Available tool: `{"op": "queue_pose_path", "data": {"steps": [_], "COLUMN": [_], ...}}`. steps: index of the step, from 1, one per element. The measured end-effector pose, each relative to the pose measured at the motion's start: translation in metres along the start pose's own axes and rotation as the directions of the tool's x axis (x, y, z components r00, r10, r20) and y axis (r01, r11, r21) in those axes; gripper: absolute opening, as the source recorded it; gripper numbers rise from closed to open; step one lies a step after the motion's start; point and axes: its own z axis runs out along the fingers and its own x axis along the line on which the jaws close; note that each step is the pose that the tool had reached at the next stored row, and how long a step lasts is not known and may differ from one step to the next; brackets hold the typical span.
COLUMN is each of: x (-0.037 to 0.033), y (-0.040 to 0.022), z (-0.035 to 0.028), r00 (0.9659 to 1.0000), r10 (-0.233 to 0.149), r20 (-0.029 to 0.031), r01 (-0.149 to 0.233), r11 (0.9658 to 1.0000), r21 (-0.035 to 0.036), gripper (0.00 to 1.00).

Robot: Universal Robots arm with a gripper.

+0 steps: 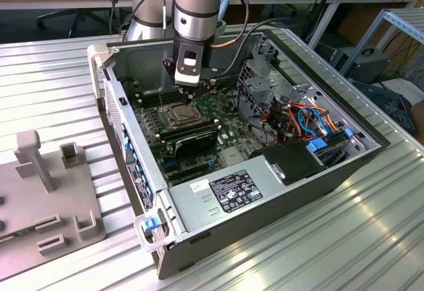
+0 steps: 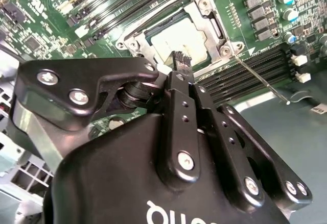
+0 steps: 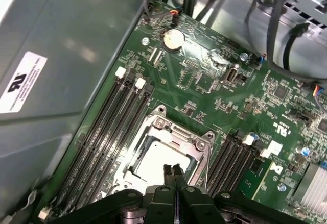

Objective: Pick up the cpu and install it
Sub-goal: 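Install the first cpu locking lever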

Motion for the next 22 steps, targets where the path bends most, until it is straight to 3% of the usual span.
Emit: {"op": "queue_pose_path", "data": {"steps": [6, 12, 14, 18, 21, 22], "x": [0.0000, 0.0001, 0.0001, 0.0002, 0.0005, 0.0007], "y": [0.0000, 0.0000, 0.0000, 0.0002, 0.0003, 0.0004], "z": [0.0000, 0.0001, 0.0000, 0.0001, 0.0001, -0.0001], "r00": [0.9969, 0.9894, 0.9861, 0.9763, 0.9685, 0.9642], "r10": [-0.078, -0.145, -0.166, -0.217, -0.249, -0.265], "r20": [-0.0023, -0.0043, -0.0048, -0.0060, -0.0067, -0.0070], "r01": [0.078, 0.145, 0.166, 0.216, 0.249, 0.265], "r11": [0.9969, 0.9894, 0.9861, 0.9762, 0.9684, 0.9642], "r21": [-0.0035, -0.0068, -0.0078, -0.0103, -0.0119, -0.0124], "gripper": [0.11, 0.11, 0.11, 0.11, 0.11, 0.11]}}
